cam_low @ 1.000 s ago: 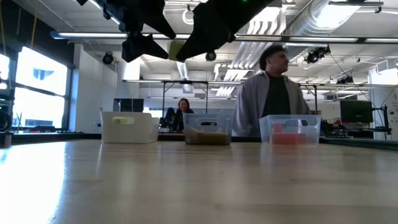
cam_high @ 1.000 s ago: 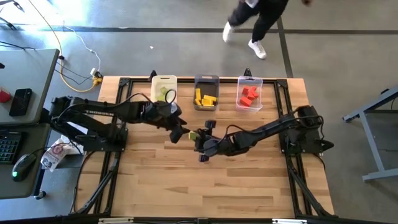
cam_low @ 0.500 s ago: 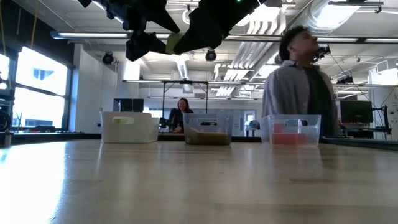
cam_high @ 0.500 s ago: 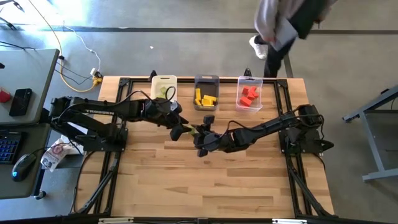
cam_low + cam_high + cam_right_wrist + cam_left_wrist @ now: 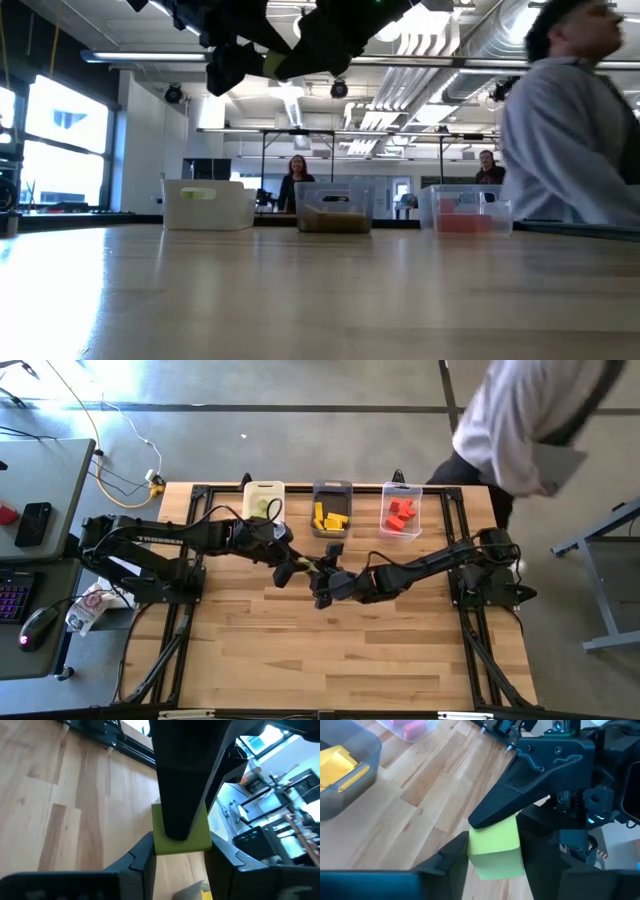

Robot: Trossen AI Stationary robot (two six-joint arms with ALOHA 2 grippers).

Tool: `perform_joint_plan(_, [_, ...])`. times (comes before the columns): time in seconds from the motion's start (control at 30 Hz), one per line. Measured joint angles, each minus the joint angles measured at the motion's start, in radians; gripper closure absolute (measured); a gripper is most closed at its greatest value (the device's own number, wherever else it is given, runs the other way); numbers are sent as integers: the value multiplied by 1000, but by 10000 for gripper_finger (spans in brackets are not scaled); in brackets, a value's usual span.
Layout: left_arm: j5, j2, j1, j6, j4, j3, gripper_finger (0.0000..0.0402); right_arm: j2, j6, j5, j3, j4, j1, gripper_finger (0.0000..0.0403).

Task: Sort & place blocks by color
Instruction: Put the green block into the white bin

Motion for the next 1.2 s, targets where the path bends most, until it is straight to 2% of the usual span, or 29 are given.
perform_joint_plan(0.1, [2, 0, 0, 16, 7, 0, 288, 0, -14, 21, 0, -4, 0, 291])
perform_joint_plan(0.3, [-27, 0, -1, 96, 5, 0, 294, 0, -20, 34, 0, -3, 0, 228])
perform_joint_plan(0.47, [-139, 0, 0, 144, -68, 0, 295, 0, -17, 91, 0, -3, 0, 196])
perform_joint_plan(0.6, [-312, 0, 12, 180, -171, 0, 295, 0, -18, 134, 0, -6, 0, 192])
perform_joint_plan(0.73, [-410, 0, 64, 185, -260, 0, 295, 0, -13, 134, 0, -6, 0, 192])
perform_joint_plan(1.2, [-475, 25, 347, 223, -375, 0, 295, 0, -14, 135, 0, -7, 0, 190])
